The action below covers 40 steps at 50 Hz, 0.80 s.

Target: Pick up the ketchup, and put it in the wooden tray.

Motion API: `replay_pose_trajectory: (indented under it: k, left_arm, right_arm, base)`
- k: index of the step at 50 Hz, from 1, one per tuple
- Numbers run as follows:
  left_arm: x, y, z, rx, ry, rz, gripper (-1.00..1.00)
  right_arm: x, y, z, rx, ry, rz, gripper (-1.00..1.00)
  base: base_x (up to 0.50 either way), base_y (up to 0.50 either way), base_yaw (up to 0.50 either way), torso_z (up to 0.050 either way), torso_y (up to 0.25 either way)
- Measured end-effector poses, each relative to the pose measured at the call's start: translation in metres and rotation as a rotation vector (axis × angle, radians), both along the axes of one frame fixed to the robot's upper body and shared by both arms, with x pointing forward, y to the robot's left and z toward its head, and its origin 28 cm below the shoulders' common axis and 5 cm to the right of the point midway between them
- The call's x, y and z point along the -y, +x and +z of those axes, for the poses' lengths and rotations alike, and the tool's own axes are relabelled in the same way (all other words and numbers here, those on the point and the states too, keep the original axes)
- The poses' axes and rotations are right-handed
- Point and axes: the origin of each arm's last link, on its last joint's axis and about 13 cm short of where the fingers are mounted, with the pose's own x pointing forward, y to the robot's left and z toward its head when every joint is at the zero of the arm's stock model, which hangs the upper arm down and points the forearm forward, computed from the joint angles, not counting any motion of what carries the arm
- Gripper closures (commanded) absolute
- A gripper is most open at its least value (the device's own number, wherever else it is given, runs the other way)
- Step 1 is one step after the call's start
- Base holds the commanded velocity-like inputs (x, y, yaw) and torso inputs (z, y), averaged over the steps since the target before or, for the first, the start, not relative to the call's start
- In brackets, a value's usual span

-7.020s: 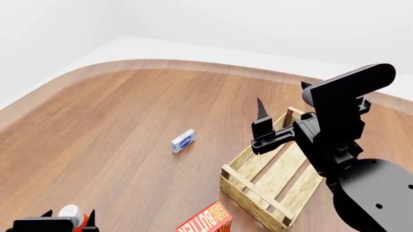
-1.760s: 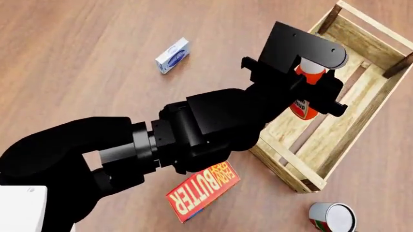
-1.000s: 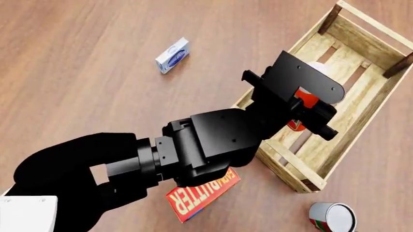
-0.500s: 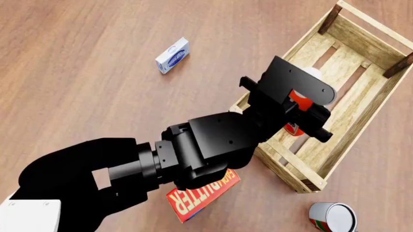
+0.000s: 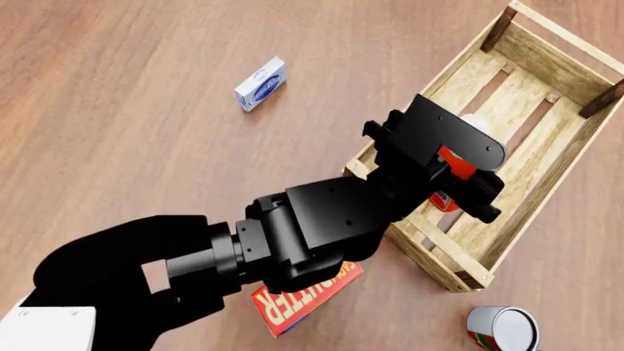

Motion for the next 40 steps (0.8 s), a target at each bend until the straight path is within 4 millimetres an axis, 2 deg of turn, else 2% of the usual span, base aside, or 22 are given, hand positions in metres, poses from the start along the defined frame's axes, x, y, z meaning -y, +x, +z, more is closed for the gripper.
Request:
replay_pose_trajectory:
  k: [40]
  left_arm:
    - [0.0026,-0.0043,0.0040,0.011,0.008,-0.017,-1.00]
  right_arm:
    - [0.0001,0.0002,0.0000,0.009,-0.007,0.002,-1.00]
  base:
    - [0.00,0.00,0.00,0.000,0.000]
